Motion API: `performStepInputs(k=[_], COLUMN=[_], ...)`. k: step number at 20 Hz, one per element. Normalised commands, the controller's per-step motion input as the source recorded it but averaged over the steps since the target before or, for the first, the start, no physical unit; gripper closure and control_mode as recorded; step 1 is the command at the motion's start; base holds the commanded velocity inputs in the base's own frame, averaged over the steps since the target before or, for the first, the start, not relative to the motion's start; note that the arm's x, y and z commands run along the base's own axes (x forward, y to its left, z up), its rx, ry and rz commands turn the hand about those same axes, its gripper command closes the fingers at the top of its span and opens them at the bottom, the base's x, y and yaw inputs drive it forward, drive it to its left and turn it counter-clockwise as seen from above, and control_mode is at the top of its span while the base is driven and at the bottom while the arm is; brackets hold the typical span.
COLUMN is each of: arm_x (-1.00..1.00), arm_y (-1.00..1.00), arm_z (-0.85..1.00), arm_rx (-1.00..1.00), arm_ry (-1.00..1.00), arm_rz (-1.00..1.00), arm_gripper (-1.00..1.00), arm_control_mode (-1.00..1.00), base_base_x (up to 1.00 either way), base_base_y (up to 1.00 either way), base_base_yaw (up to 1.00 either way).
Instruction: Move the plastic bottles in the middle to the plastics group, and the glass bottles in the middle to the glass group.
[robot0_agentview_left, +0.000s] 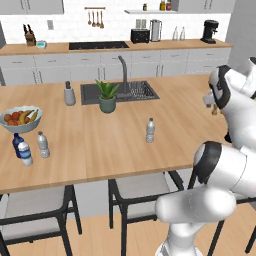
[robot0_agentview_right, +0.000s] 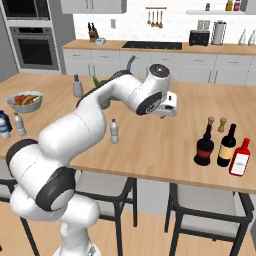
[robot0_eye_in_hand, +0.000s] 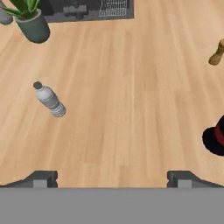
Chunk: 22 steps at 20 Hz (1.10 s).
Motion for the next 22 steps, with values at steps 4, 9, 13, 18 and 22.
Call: performStepInputs(k=[4, 9, 13, 18, 22], arm_x=[0.00, 0.10, 0.07, 0.30, 0.59], arm_y=[1.00, 0.87, 0.36, 0.07, 0.21], arm_z=[0.06, -0.07, -0.33, -0.22, 0.02], arm_rx=[0.00, -0.01, 0.00, 0.00, 0.00], arm_ry=[0.35, 0.06, -0.22, -0.21, 0.17], arm_rz=[0.44, 0.18, 0.00, -0.19, -0.36], arm_gripper=[-1.00, -1.00, -1.00, -1.00, -1.00], arm_control_mode=[-1.00, -1.00, -1.00, -1.00, -1.00], base_base_x=[0.00, 0.00, 0.00, 0.00, 0.00], base_base_y=[0.00, 0.00, 0.00, 0.00, 0.00], base_base_yaw=[0.00, 0.00, 0.00, 0.00, 0.00])
